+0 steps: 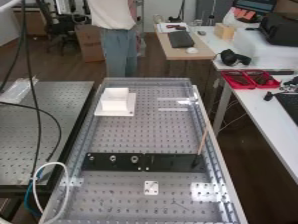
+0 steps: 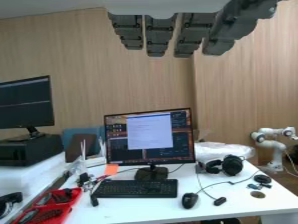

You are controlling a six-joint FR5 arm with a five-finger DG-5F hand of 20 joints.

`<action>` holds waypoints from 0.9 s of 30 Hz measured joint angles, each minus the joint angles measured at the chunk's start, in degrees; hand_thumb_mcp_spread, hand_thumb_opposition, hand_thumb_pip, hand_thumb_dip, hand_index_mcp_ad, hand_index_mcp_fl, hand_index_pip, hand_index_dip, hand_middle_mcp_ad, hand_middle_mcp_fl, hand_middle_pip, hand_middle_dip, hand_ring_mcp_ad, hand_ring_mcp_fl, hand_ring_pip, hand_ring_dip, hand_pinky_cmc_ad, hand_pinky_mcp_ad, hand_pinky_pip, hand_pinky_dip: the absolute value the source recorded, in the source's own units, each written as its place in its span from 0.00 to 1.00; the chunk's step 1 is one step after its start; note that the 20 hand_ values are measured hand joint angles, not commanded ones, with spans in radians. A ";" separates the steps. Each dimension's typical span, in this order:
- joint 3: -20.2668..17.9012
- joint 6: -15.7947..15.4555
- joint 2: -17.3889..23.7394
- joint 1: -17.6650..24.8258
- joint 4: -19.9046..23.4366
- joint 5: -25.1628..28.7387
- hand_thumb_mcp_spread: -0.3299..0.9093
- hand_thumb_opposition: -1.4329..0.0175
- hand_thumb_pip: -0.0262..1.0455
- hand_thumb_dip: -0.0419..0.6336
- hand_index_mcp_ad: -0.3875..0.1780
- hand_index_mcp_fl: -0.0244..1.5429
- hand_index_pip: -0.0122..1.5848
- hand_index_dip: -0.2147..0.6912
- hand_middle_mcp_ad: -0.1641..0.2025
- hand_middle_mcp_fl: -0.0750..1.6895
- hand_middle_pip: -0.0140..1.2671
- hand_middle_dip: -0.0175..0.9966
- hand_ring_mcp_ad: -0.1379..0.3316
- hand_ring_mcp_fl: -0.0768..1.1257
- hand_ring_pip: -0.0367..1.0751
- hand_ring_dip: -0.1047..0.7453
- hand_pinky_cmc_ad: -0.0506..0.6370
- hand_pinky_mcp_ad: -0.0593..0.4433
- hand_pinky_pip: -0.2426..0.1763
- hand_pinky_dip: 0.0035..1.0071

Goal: Grab the larger nut and place it in the white container

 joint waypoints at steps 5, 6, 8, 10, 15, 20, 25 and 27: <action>-0.35 0.00 0.16 -0.01 0.23 0.07 0.37 0.82 0.32 0.11 0.64 0.01 0.02 0.23 0.39 0.04 0.04 0.05 0.37 0.07 0.04 0.15 0.16 0.25 0.61 0.09; -0.41 -0.02 0.18 -0.01 0.25 0.09 0.40 0.76 0.38 0.13 0.64 0.01 0.03 0.21 0.39 0.04 0.05 0.07 0.37 0.07 0.05 0.16 0.17 0.29 0.58 0.15; -0.49 -0.02 0.24 -0.01 0.29 0.10 0.42 0.67 0.39 0.13 0.64 0.02 0.04 0.19 0.39 0.04 0.07 0.11 0.37 0.07 0.06 0.17 0.24 0.38 0.59 0.23; -0.59 0.00 0.30 0.00 0.35 0.11 0.43 0.62 0.40 0.14 0.64 0.02 0.04 0.18 0.40 0.04 0.08 0.13 0.39 0.07 0.08 0.19 0.31 0.47 0.55 0.29; -0.98 0.14 0.46 0.06 0.55 0.34 0.43 0.53 0.46 0.16 0.64 0.03 0.06 0.16 0.40 0.04 0.10 0.17 0.49 0.07 0.10 0.23 0.47 0.65 0.49 0.40; -1.35 0.28 0.54 0.14 0.81 0.72 0.42 0.50 0.47 0.16 0.65 0.03 0.06 0.14 0.40 0.04 0.11 0.19 0.55 0.08 0.12 0.26 0.55 0.74 0.44 0.45; -1.59 0.05 0.70 0.36 1.02 1.10 0.42 0.49 0.47 0.16 0.64 0.04 0.07 0.13 0.40 0.04 0.12 0.20 0.56 0.08 0.12 0.26 0.58 0.77 0.43 0.46; -1.80 0.13 0.75 0.47 1.11 1.50 0.41 0.49 0.47 0.15 0.64 0.04 0.07 0.13 0.41 0.04 0.12 0.20 0.55 0.08 0.12 0.26 0.59 0.77 0.43 0.45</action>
